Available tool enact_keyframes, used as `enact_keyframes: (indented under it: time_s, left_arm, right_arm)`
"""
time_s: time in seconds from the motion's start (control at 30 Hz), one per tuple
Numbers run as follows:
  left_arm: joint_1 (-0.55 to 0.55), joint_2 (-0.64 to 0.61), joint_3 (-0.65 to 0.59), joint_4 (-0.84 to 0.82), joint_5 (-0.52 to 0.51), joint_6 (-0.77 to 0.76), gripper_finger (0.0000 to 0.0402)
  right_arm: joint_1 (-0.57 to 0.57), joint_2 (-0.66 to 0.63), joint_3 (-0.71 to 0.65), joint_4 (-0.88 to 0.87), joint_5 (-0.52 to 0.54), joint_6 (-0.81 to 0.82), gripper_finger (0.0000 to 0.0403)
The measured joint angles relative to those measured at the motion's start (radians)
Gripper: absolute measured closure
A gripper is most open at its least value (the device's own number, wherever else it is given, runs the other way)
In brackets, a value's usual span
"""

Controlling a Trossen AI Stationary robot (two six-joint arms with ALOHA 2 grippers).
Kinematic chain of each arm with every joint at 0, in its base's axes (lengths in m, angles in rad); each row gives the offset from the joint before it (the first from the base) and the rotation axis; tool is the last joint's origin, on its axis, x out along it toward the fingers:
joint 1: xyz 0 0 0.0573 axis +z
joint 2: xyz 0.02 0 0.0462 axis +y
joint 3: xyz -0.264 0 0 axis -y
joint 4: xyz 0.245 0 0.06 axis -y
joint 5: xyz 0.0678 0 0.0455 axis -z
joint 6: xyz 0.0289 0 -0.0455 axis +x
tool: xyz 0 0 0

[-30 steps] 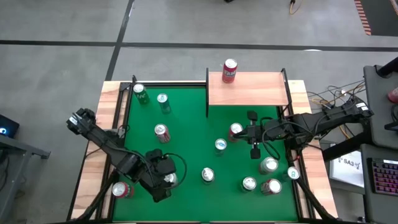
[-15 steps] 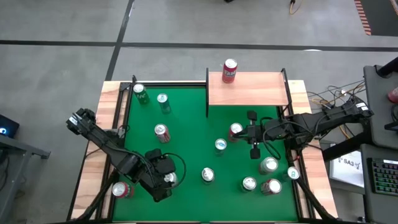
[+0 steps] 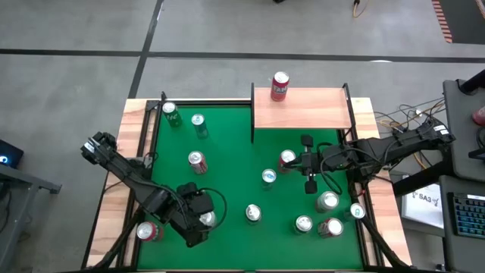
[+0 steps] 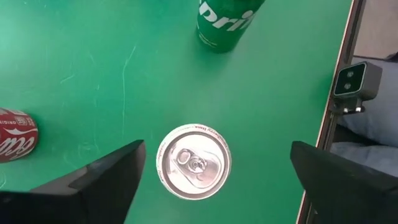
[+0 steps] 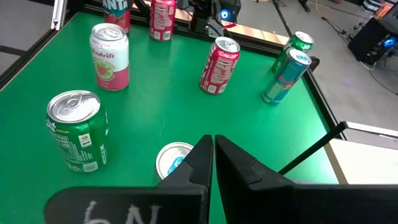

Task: Place canned beverage on shelf
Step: Put the left pink-white soda can on the shelf

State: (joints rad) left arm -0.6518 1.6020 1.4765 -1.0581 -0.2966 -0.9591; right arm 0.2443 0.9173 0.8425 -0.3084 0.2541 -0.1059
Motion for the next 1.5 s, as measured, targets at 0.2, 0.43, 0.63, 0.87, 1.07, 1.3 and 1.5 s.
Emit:
enact_keyframes:
  time_s: [0.2, 0.43, 0.63, 0.87, 1.07, 1.3, 1.5]
  left_arm:
    - [0.000, 0.002, 0.000, 0.078, 0.007, -0.047, 0.0033]
    - [0.000, 0.055, -0.002, 0.042, 0.027, 0.011, 0.0046]
    - [0.000, 0.094, -0.007, 0.017, 0.035, 0.032, 0.0046]
    - [0.000, 0.116, -0.013, -0.045, 0.037, 0.026, 0.0047]
    - [0.000, 0.116, -0.029, -0.046, 0.033, 0.015, 0.0047]
    - [0.000, 0.116, -0.053, -0.045, 0.012, 0.015, 0.0047]
    - [0.000, 0.116, -0.096, 0.010, 0.016, 0.007, 0.0047]
  right_arm:
    - [0.000, 0.000, 0.000, 0.000, 0.000, 0.000, 0.0394]
    - [0.000, 0.000, 0.000, 0.007, 0.000, -0.003, 0.0394]
    - [0.000, 0.000, 0.000, 0.008, 0.000, -0.006, 0.0394]
    - [0.000, 0.000, 0.000, 0.008, 0.000, -0.011, 0.0394]
    - [0.000, 0.000, 0.000, 0.008, 0.000, -0.011, 0.0394]
    - [0.000, 0.000, 0.000, 0.010, 0.000, -0.010, 0.0394]
    - [0.000, 0.002, 0.000, 0.011, 0.000, -0.009, 0.0394]
